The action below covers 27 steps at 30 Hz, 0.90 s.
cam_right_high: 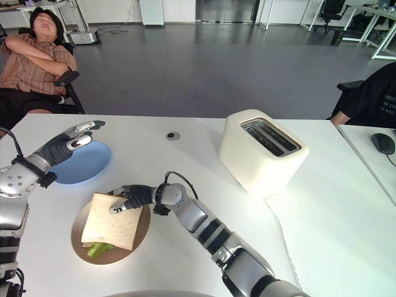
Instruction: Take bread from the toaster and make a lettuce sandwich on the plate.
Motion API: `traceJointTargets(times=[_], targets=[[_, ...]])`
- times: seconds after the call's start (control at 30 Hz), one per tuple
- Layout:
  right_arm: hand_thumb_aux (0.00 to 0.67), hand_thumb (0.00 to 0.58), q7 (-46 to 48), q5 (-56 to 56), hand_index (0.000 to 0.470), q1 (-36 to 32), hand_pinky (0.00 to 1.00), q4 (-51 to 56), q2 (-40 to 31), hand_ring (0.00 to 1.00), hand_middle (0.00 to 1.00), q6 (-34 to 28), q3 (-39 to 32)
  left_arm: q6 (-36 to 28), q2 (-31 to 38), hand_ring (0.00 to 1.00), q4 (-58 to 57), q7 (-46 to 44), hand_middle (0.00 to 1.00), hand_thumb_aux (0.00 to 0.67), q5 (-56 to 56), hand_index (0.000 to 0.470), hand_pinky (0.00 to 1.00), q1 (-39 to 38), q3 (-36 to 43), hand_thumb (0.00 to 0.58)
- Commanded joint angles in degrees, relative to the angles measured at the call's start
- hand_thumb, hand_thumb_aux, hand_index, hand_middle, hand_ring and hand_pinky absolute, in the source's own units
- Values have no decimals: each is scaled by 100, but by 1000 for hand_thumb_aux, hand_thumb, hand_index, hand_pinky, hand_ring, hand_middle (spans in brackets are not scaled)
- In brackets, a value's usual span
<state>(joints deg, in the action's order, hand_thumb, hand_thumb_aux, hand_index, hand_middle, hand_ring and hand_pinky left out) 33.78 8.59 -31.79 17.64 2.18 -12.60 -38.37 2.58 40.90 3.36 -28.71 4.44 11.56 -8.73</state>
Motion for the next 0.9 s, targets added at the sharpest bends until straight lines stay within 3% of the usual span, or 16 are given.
traceJointTargets(times=[0.03,0.07,0.1,0.43,0.6,0.63,0.7,0.73,0.77,0.8,0.9], targets=[[667,580,-32,194,468,-141,0,235,85,0,0,237,5,-21,32,0,40,4,0,0,46,0,0,-61,14,0],[166,251,-59,217,116,-176,0,264,89,0,0,283,54,-26,32,0,44,5,0,0,47,0,0,-60,18,0],[0,0,-77,240,0,-214,0,279,85,0,0,320,101,-31,32,0,49,5,0,0,46,0,0,-61,20,0],[0,0,-48,137,0,-890,0,-557,-16,0,0,110,849,-311,1,0,437,66,0,0,-44,0,0,-445,-177,0],[0,0,-22,-143,0,-984,0,-1369,-231,0,0,-571,1537,-230,173,0,285,-285,0,0,-201,0,0,-555,-130,0],[0,0,24,-217,0,-943,0,-1544,-352,0,0,-739,1688,-183,363,1000,187,-443,1000,0,-172,0,1000,-693,-179,0],[0,0,92,-252,0,-805,0,-1860,-672,0,0,-928,1909,37,888,1000,-104,-600,1000,0,262,0,1000,-922,-208,0],[0,0,115,-261,0,-714,1000,-1994,-853,1000,1000,-982,2029,158,1207,1000,-287,-604,1000,200,594,140,1000,-986,-177,294],[260,363,149,-278,182,-615,1000,-2110,-1037,1000,1000,-1021,2139,287,1535,1000,-483,-570,1000,670,957,470,1000,-1008,-110,580],[670,580,183,-289,470,-480,1000,-2221,-1236,1000,1000,-1028,2250,355,1880,1000,-652,-603,1000,670,1295,470,1000,-1053,-26,580],[670,580,406,-245,470,110,1000,-2591,-1768,1000,1000,-1051,2237,367,2487,1000,-651,-1157,1000,670,1596,470,1000,-1442,90,580]])
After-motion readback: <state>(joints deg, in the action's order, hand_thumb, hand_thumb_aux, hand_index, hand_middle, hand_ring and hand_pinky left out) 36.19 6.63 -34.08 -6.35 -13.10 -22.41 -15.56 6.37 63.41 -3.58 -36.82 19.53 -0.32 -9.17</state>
